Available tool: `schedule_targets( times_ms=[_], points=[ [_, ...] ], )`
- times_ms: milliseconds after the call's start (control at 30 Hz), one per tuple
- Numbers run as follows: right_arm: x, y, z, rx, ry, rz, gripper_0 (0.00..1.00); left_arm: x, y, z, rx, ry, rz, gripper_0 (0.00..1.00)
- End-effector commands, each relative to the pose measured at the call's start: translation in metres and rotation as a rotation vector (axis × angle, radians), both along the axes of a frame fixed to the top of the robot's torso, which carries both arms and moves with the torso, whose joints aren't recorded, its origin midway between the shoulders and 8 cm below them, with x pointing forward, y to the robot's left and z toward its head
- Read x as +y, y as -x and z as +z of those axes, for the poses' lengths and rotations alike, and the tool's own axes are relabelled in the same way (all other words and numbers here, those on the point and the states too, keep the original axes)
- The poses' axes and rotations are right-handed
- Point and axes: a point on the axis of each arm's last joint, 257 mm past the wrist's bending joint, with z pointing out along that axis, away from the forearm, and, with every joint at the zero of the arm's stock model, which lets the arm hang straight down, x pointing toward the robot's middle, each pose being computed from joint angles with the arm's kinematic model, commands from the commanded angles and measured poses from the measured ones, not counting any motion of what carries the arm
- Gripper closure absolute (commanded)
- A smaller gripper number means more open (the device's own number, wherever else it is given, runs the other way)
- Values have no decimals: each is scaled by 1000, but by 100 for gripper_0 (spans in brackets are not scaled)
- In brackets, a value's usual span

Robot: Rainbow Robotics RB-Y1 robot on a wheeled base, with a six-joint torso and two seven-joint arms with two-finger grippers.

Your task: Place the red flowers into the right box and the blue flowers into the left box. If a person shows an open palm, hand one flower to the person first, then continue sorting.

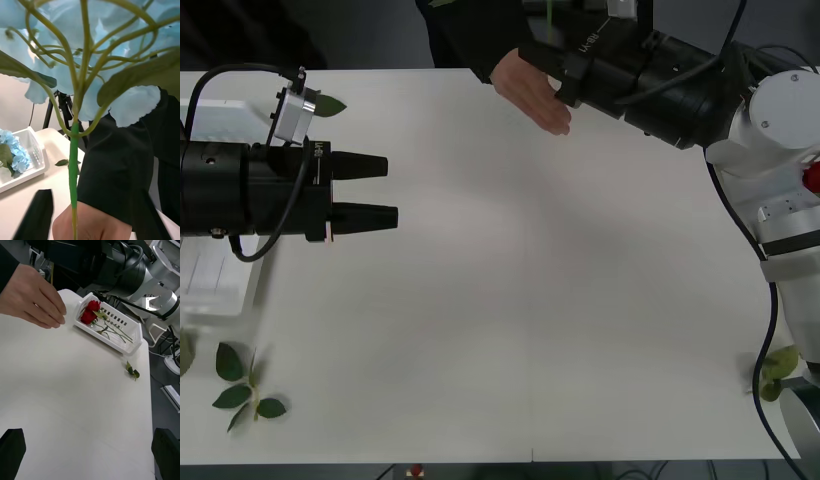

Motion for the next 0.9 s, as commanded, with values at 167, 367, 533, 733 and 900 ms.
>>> schedule_targets(
  times_ms=[167, 367, 533, 733, 900],
  points=[
    [7, 12, 28, -44, -28, 25, 0, -4, 2, 6, 11, 15, -3, 2],
    [7, 12, 28, -44, -28, 25, 0, -4, 3, 5, 11, 14, -4, 2],
    [7, 12, 28, -44, -28, 25, 0, -4, 3, 5, 11, 14, -4, 2],
    [-15, 19, 18, -35, 19, 34, 0, -4, 3, 5, 11, 14, -4, 2],
    [-40, 32, 13, -10, 74, 81, 0, -4, 3, 5, 11, 14, -4, 2]
  ],
)
